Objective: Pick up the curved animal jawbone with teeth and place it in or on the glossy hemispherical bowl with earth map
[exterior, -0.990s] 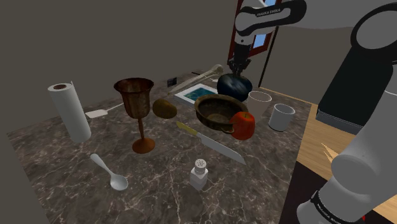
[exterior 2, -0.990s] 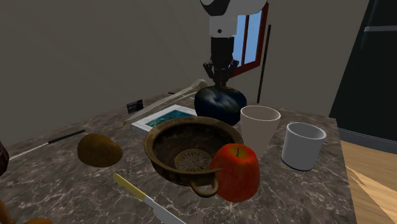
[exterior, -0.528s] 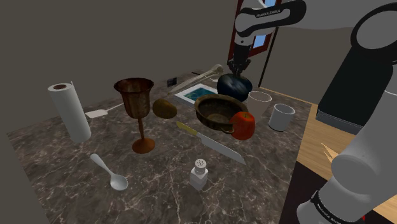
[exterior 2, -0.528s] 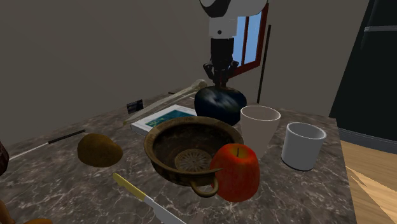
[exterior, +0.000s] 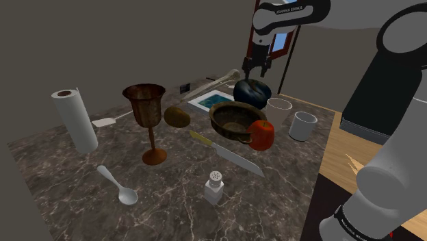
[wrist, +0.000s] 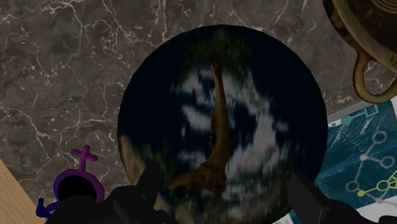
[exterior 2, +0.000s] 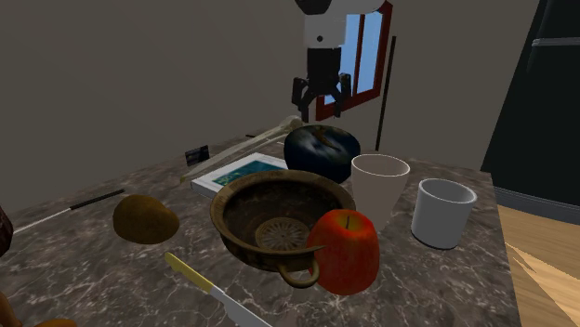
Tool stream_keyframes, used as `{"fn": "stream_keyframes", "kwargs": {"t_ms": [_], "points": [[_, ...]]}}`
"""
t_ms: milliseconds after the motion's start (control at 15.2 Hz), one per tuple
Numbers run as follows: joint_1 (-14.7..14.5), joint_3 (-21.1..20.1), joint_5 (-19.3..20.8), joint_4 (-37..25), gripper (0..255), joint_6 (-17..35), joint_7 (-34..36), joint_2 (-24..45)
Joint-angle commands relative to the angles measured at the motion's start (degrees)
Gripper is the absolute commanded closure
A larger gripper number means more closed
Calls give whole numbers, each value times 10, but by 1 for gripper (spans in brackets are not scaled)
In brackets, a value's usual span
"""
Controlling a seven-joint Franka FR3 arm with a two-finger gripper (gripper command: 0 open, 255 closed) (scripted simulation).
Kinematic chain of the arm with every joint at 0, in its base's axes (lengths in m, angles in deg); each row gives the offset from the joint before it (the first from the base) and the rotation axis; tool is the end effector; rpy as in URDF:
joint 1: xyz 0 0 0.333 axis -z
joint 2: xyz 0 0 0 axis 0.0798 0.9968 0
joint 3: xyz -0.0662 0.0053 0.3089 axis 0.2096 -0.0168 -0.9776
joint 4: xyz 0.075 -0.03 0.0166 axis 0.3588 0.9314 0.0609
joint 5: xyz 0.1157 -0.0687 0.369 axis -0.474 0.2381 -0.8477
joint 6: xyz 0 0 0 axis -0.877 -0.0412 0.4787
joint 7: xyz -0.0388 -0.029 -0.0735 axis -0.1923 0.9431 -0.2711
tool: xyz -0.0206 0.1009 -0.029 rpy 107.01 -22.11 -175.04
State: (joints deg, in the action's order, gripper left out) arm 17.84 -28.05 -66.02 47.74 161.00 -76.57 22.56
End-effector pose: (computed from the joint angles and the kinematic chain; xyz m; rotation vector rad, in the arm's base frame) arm 0.6078 -0.1371 0.5308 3.0538 -0.4550 0.0672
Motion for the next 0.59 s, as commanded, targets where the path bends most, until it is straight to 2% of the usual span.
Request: {"fn": "stream_keyframes", "kwargs": {"t_ms": [0, 66, 528], "points": [[0, 0, -2, -28, 0, -33, -3, -5], [-1, -1, -1, -44, 0, -49, -3, -4], [-1, -1, -1, -44, 0, -49, -3, -4]]}}
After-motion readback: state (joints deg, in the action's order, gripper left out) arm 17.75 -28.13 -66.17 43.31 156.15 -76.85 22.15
